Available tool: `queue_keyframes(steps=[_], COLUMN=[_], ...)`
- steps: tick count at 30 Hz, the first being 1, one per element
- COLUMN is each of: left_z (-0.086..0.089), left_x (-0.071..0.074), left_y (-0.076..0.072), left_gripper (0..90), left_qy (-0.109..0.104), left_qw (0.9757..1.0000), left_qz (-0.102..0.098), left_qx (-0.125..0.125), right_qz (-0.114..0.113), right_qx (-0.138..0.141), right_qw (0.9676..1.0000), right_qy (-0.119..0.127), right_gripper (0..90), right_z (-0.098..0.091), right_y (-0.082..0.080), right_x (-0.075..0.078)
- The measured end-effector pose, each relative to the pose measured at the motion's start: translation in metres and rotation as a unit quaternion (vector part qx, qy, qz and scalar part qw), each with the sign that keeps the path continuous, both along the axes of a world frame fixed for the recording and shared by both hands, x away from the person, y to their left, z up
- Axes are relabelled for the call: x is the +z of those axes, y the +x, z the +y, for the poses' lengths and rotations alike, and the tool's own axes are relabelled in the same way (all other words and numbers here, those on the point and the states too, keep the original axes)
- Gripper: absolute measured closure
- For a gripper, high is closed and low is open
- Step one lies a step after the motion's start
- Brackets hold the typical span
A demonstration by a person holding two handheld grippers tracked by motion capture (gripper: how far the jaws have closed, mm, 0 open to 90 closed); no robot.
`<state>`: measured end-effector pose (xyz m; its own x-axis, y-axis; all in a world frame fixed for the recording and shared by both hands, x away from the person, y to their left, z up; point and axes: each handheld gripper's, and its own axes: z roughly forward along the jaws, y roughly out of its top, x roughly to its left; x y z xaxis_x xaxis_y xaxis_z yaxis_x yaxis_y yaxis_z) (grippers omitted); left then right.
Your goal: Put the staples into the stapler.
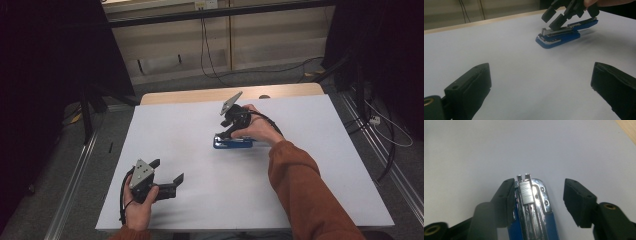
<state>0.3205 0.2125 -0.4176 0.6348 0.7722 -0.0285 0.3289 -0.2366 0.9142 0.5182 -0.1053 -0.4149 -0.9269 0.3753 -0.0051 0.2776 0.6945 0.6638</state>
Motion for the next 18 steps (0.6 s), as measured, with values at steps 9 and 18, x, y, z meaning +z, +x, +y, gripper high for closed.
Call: queue_keyframes(steps=[9,18], left_z=[0.0,0.0], left_x=[0.0,-0.001], left_y=[0.0,0.001], left_gripper=[3.1,3.2], left_qy=[-0.001,0.002], left_qw=[1.0,1.0], left_qz=[0.001,0.001], left_qx=[0.002,0.0], right_qz=[0.008,0.009], right_qx=[-0.046,-0.101], right_qw=[0.9982,0.9919], right_qy=[0.038,0.076], right_gripper=[22.6,8.6], right_z=[-0.013,-0.025], right_y=[-0.007,-0.016], right_x=[-0.003,-0.003])
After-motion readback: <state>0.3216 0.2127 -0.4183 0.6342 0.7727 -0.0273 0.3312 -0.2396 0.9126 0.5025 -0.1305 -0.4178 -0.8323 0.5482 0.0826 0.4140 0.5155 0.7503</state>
